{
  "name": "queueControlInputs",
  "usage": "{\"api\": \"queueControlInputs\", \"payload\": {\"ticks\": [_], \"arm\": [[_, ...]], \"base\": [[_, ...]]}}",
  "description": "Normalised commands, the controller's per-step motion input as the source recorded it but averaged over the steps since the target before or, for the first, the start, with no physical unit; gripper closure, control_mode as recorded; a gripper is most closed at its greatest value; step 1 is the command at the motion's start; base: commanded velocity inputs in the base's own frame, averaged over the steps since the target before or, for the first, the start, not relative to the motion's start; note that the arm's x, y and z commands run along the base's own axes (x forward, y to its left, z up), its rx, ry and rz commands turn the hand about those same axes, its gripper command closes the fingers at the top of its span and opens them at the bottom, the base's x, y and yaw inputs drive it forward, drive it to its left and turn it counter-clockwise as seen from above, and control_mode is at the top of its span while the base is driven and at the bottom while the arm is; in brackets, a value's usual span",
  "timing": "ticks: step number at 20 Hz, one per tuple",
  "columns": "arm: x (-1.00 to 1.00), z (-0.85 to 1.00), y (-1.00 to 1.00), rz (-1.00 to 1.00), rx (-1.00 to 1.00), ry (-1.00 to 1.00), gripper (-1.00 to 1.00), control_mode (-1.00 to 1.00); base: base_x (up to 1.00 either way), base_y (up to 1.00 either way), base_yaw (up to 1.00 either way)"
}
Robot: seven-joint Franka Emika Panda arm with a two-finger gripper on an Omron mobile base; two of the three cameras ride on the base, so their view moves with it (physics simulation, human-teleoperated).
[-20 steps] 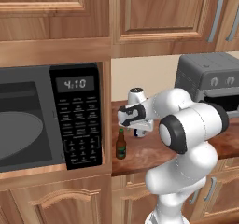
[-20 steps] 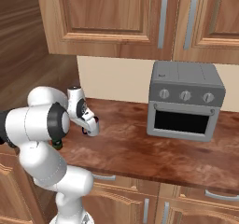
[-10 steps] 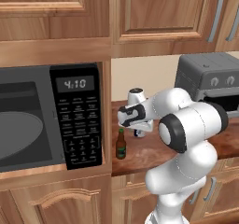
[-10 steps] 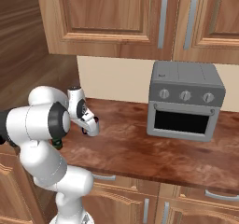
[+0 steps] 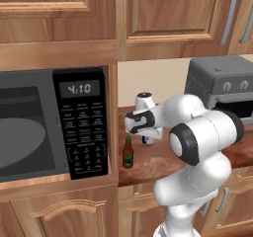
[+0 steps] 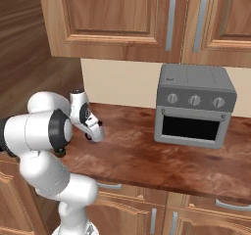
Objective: Place the microwavable item in the microwave. Then, close the microwave door and press the start button.
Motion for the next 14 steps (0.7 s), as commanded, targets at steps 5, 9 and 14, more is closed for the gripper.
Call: {"api": "queueControlInputs", "payload": {"ticks": [5,9,14], "arm": [[-0.71,0.74,-0.22,-0.06,0.0,-0.17,1.0,-1.0],[-0.86,1.0,-0.27,-0.02,0.0,-0.19,1.0,-1.0],[-0.94,0.9,-0.28,-0.02,0.02,-0.13,1.0,-1.0]], "base": [[0.0,0.0,0.0],[0.0,0.0,0.0],[0.0,0.0,0.0]]}}
